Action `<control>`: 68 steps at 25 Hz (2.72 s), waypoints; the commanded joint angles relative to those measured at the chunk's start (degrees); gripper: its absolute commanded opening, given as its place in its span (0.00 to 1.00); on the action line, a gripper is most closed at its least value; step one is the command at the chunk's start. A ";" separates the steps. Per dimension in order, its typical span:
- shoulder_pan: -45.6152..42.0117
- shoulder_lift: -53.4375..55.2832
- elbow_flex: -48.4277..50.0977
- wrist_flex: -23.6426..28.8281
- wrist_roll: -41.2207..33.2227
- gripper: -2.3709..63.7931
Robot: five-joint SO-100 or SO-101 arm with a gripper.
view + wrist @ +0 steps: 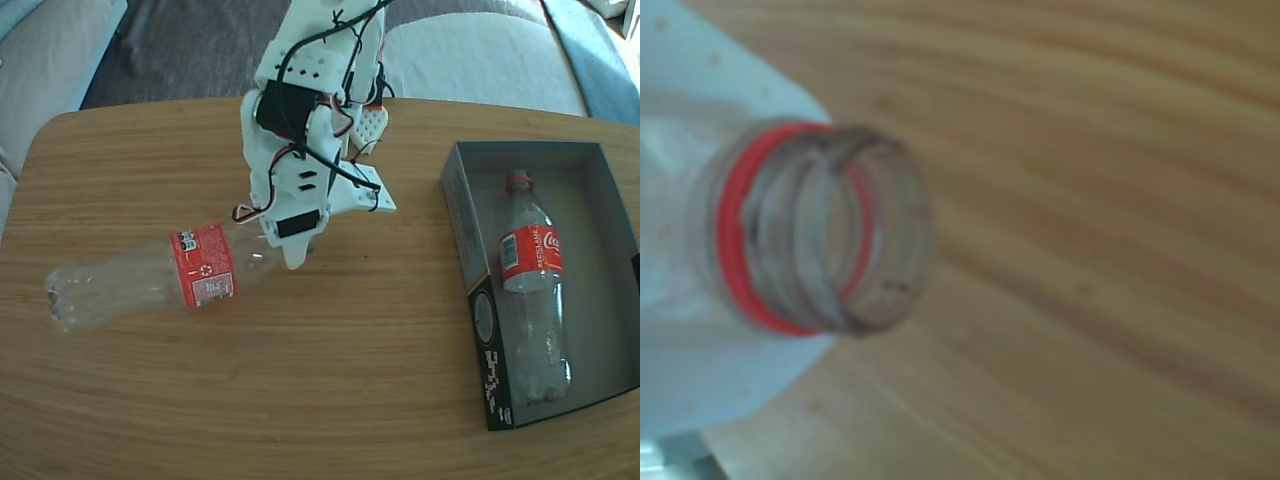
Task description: Grasp the bottles and put them in the box.
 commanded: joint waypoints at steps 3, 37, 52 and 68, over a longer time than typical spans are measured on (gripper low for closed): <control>-3.16 0.00 -14.24 3.78 -0.09 0.03; -74.27 -27.07 -68.03 18.28 0.53 0.03; -76.73 -43.42 -82.09 25.49 0.35 0.03; -78.93 -40.25 -82.71 34.01 5.19 0.03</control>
